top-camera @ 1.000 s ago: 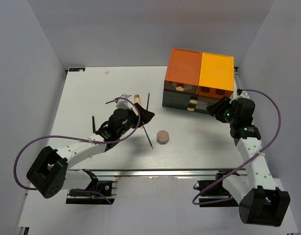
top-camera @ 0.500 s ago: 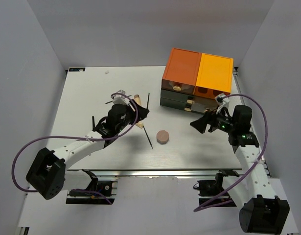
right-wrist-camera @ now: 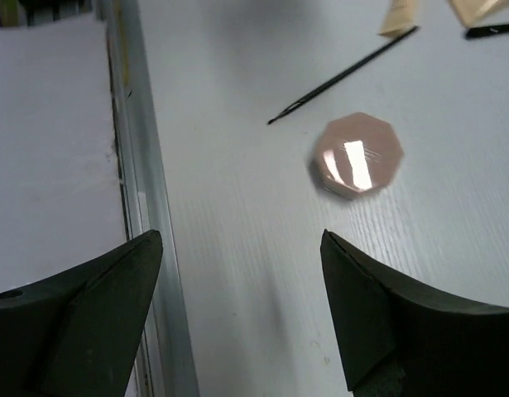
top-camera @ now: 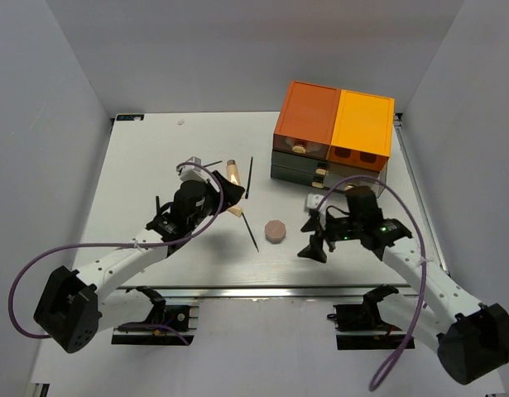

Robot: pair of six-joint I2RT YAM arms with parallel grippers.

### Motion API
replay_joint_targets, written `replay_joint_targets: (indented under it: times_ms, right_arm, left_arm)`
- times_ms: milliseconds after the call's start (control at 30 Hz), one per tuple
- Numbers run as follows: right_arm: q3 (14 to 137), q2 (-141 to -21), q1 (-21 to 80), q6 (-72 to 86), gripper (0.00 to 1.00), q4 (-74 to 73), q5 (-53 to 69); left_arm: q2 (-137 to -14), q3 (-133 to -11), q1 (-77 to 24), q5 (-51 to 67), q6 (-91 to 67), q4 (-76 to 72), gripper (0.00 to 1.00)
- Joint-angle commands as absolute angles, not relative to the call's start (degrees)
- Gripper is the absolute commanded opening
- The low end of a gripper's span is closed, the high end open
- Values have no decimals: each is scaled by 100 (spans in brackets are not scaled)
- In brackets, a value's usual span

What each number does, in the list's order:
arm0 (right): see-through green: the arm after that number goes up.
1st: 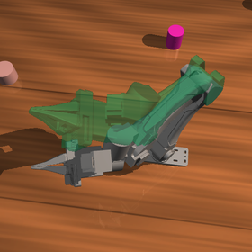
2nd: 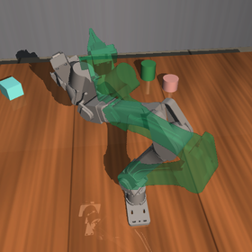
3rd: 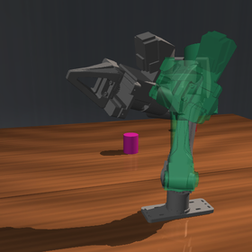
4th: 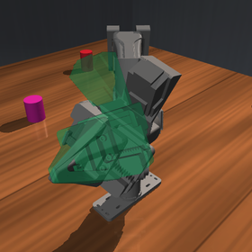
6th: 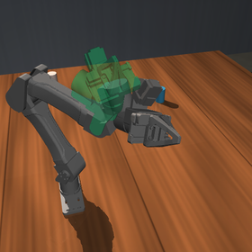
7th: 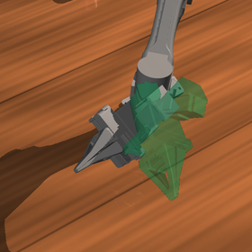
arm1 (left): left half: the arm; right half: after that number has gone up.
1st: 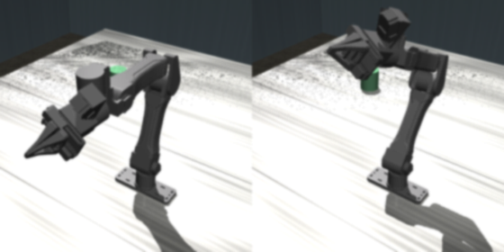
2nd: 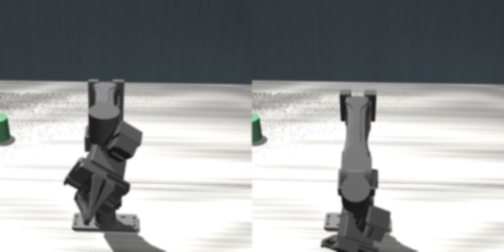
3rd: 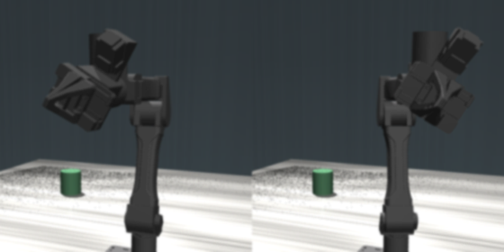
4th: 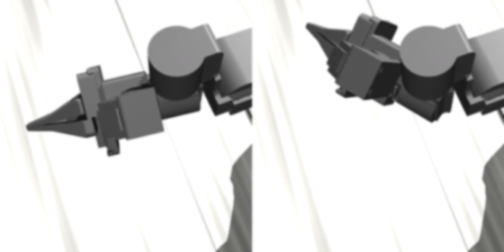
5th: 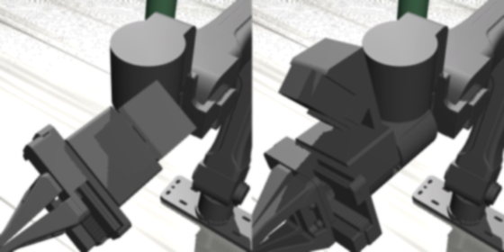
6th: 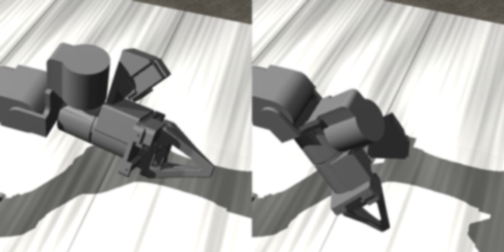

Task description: Organize the makeup

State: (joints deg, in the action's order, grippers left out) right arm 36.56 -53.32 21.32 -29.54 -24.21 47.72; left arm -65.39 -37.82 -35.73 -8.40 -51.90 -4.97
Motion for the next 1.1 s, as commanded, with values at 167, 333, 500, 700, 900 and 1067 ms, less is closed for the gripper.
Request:
replay_joint_targets:
  times_ms: [167,333,500,700,900,1067]
  right_arm:
    - [3620,-6572,3480,-3718,89,-1046,2181]
    - [4489,-8023,3708,-3122,89,-758,1952]
    - [4860,-8770,3990,-2997,89,-545,1951]
    - [5220,-9464,4148,-2900,89,-440,1872]
    - [5361,-9747,4219,-3181,83,-501,1635]
    - [5212,-9581,4227,-3454,52,-527,1503]
  left_arm:
    - [-6118,-3788,-3437,-1529,-5335,1000,91]
    - [-5828,-3683,-3384,-1643,-5484,1256,93]
    - [-5371,-3490,-3375,-1793,-5598,1441,93]
    - [-5256,-3480,-3357,-1951,-5590,1828,94]
    - [-5221,-3603,-3340,-2083,-5493,2056,94]
    - [-5221,-3586,-3340,-2118,-5511,2066,95]
